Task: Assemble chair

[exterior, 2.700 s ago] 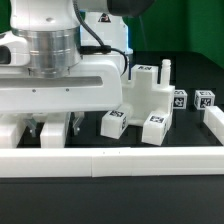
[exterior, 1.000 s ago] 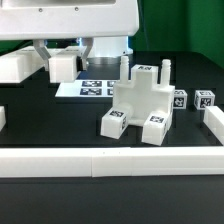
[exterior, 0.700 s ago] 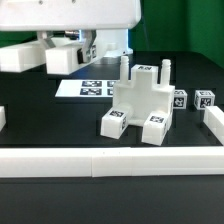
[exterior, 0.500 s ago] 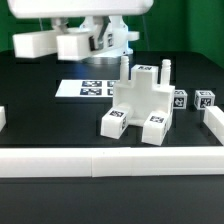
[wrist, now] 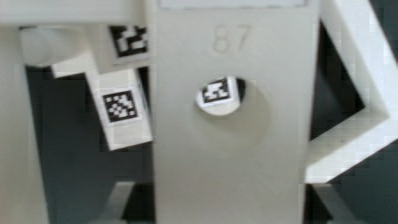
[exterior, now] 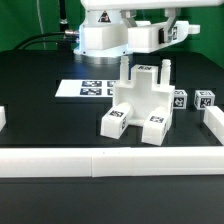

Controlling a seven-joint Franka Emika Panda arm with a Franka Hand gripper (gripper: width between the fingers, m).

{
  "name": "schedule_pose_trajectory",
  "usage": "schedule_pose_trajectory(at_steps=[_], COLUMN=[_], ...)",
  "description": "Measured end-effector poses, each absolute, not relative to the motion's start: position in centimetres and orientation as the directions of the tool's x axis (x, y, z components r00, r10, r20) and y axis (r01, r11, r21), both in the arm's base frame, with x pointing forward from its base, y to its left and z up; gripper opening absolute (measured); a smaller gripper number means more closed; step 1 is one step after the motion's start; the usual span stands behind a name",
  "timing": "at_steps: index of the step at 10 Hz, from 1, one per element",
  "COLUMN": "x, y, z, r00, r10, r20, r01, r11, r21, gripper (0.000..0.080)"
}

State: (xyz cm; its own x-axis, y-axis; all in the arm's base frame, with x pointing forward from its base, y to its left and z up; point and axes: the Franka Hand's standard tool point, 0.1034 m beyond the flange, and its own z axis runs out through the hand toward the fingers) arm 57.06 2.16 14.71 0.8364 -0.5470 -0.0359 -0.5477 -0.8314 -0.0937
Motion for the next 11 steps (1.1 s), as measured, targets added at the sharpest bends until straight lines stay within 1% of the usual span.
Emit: schedule_pose_trajectory(at_steps=[2, 3, 4, 5, 9, 11], x=[56.9, 56.0, 55.1, 54.9, 54.9, 54.8], y=[2.4, 3.2, 3.7, 4.1, 4.0, 4.4], z=[14.5, 14.1, 13.7, 13.5, 13.3, 13.1], r00=[0.839, 0.864, 0.885, 0.892, 0.89, 0.904], r10=[-0.543, -0.503, -0.464, -0.452, -0.456, -0.427], r20=[-0.038, -0.013, -0.027, -0.029, -0.031, -0.031], r01=[-0.544, -0.502, -0.465, -0.453, -0.457, -0.428], r11=[-0.834, -0.861, -0.883, -0.89, -0.888, -0.902], r21=[-0.091, -0.079, -0.065, -0.057, -0.058, -0.051], gripper=[0.0284, 0.0284, 0.0284, 0.0284, 0.0284, 0.0284])
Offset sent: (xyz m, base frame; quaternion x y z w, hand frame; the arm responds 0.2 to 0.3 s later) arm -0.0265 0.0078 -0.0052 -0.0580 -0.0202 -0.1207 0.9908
